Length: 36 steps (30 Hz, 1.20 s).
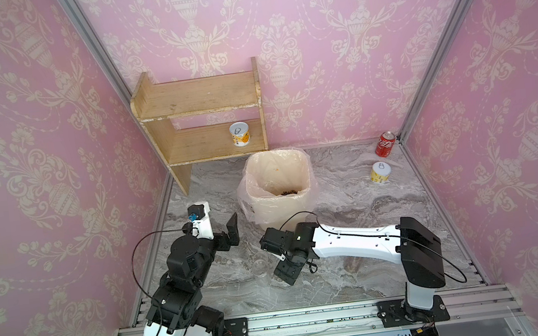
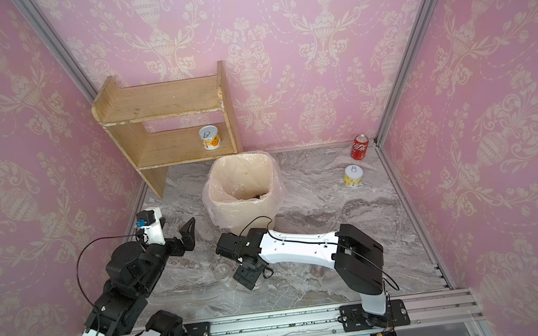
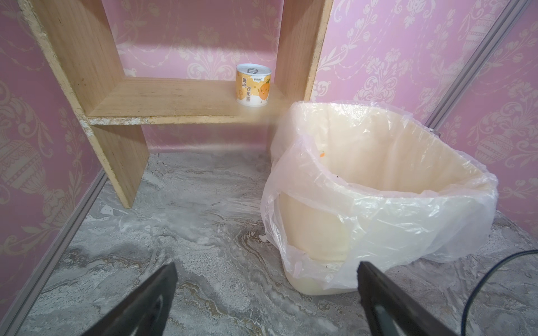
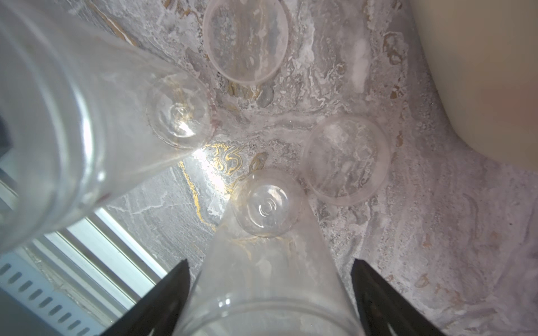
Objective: Empty the moldy dried flower tea in the jars
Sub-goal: Place the jar at the center of the board.
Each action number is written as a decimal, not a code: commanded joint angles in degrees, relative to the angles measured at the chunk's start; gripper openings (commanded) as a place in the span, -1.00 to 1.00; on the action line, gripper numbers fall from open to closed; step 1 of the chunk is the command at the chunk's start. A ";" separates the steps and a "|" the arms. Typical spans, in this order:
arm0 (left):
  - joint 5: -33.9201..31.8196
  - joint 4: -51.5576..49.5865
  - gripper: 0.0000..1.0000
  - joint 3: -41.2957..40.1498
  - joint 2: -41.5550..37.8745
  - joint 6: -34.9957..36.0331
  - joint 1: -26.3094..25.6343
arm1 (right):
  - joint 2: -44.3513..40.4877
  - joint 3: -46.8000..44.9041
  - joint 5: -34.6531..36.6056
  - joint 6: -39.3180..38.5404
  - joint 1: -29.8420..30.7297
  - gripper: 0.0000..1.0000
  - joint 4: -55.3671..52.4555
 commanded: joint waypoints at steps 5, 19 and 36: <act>-0.95 -1.36 0.99 -0.58 -1.67 -0.51 0.18 | -2.60 3.78 0.82 0.16 -0.65 0.88 -3.19; 20.05 7.28 0.99 -2.54 -4.02 0.83 0.19 | -28.08 3.31 8.28 6.47 -4.98 0.99 -7.56; 37.68 17.76 0.99 -8.16 -1.47 -2.34 -3.90 | -42.28 -7.22 10.01 19.24 -16.88 0.99 -27.97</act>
